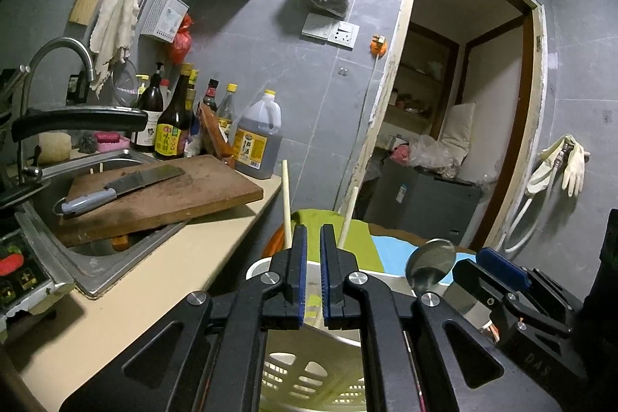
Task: Organize utensils
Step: 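Open both grippers to drop the chopstick and spoon into the caddy, then move both open grippers back over the remaining utensils on the cloth, then close the right gripper on a wooden chopstick while the left gripper grasps another chopstick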
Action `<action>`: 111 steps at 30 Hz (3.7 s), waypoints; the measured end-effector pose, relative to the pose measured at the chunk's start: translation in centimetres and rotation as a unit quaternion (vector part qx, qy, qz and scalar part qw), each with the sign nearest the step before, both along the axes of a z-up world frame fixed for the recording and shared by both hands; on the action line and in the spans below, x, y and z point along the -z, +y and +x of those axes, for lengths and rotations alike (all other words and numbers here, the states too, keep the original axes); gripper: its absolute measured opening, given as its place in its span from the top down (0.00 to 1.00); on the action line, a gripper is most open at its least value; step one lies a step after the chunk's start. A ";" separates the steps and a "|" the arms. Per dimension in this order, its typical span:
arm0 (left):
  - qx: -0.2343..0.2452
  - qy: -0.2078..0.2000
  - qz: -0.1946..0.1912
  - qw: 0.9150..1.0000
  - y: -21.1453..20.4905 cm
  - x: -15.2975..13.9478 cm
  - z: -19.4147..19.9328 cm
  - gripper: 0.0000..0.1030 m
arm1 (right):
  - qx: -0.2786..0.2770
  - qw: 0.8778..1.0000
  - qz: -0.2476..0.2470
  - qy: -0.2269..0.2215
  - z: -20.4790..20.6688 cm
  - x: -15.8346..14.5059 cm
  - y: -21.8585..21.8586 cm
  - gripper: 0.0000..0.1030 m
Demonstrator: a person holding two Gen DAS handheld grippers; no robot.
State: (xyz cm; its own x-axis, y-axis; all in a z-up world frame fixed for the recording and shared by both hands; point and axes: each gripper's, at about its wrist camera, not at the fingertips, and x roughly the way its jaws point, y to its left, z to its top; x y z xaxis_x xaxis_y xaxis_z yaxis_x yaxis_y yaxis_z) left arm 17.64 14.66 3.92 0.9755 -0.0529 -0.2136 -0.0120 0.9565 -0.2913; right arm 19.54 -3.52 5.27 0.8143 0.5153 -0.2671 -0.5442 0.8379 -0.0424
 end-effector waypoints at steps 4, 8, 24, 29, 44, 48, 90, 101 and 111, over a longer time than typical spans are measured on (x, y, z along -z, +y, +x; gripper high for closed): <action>0.004 -0.003 0.000 1.000 -0.3 -0.8 -0.6 0.68 | -0.003 1.000 0.021 -0.010 -0.7 -0.8 -0.8 0.50; 0.012 -0.011 0.003 1.000 -1.1 -1.9 -1.2 0.60 | 0.010 0.998 0.048 -0.035 -1.8 -2.1 -2.3 0.36; 0.085 -0.058 0.036 0.994 -7.6 -4.7 -3.7 0.12 | 0.121 0.983 0.081 -0.116 -6.8 -6.3 -11.8 0.00; 0.116 -0.059 0.028 0.991 -9.8 -4.7 -4.1 0.10 | 0.153 0.978 0.064 -0.127 -8.1 -6.3 -14.4 0.00; 0.222 0.005 0.089 0.971 -19.7 -1.9 -2.7 0.08 | 0.229 0.970 0.028 -0.079 -8.3 -3.6 -21.8 0.00; 0.221 0.035 0.103 0.969 -21.4 -0.9 -1.8 0.08 | 0.238 0.970 0.013 -0.048 -7.5 -2.3 -22.7 0.00; 0.253 0.321 0.070 0.910 -24.7 9.9 10.9 0.81 | 0.164 0.951 -0.084 0.247 2.9 6.9 -21.3 0.63; 0.264 0.314 0.066 0.910 -24.5 10.0 11.2 0.84 | 0.134 0.947 -0.117 0.267 3.3 7.8 -19.6 0.63; 0.268 0.314 0.067 0.908 -24.4 9.9 11.0 0.86 | 0.130 0.939 -0.150 0.281 4.2 8.4 -18.0 0.63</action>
State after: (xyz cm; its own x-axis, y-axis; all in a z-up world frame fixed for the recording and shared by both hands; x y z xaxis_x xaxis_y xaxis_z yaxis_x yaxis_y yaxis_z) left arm 28.68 -9.75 -5.96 0.5008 -0.4173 -0.7584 0.3430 0.9001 -0.2688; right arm 23.69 -21.54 -3.14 0.5901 0.1517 -0.7929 -0.3297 0.9418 -0.0651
